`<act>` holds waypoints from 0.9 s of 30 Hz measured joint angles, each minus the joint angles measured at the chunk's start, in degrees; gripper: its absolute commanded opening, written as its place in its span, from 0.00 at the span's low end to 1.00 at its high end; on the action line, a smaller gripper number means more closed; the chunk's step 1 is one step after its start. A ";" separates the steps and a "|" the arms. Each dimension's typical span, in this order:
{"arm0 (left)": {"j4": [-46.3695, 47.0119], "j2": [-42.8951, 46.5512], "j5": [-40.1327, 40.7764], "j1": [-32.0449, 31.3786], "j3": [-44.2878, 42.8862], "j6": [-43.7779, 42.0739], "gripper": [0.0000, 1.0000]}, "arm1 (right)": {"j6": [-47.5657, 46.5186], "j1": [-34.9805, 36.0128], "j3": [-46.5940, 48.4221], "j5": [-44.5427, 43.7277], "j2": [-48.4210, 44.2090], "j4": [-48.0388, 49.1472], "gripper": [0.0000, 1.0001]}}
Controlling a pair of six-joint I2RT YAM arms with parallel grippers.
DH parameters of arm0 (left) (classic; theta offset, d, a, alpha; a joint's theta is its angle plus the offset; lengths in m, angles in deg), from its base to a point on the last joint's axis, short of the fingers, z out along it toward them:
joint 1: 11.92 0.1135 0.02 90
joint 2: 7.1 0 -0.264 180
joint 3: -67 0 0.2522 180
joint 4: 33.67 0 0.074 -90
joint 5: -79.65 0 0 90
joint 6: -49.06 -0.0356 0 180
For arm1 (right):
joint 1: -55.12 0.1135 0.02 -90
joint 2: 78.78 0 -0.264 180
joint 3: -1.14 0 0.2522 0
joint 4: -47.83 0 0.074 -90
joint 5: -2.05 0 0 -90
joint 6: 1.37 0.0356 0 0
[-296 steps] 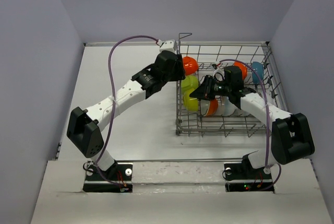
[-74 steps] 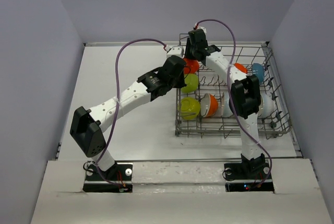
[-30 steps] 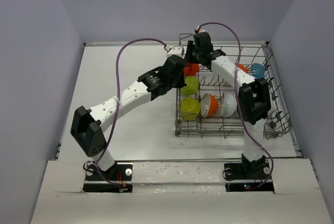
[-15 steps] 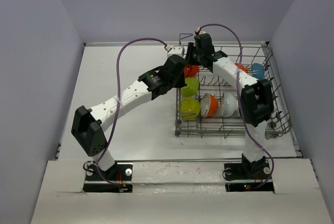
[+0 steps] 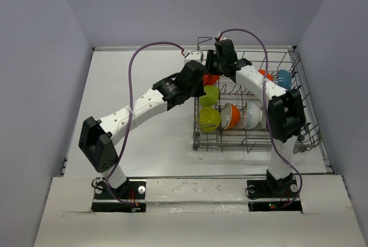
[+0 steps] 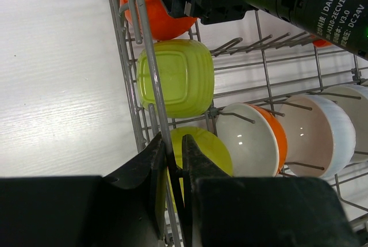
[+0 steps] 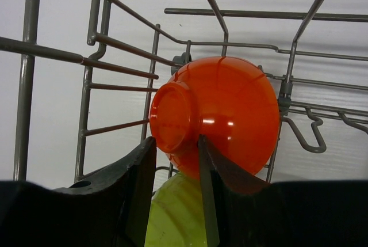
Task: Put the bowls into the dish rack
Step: Turn the bowl upside down over the dish rack.
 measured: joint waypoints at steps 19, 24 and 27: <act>-0.83 -0.33 0.42 -0.15 -0.72 0.00 0.00 | -0.28 0.00 2.69 -4.72 -0.94 -2.82 0.44; -0.90 -0.33 0.39 -0.15 -0.74 0.00 0.00 | -0.55 0.00 6.16 -6.01 -0.74 -3.10 0.45; -0.92 -0.35 0.42 -0.15 -0.74 0.00 0.00 | -0.74 0.00 9.31 -6.58 0.48 -3.02 0.45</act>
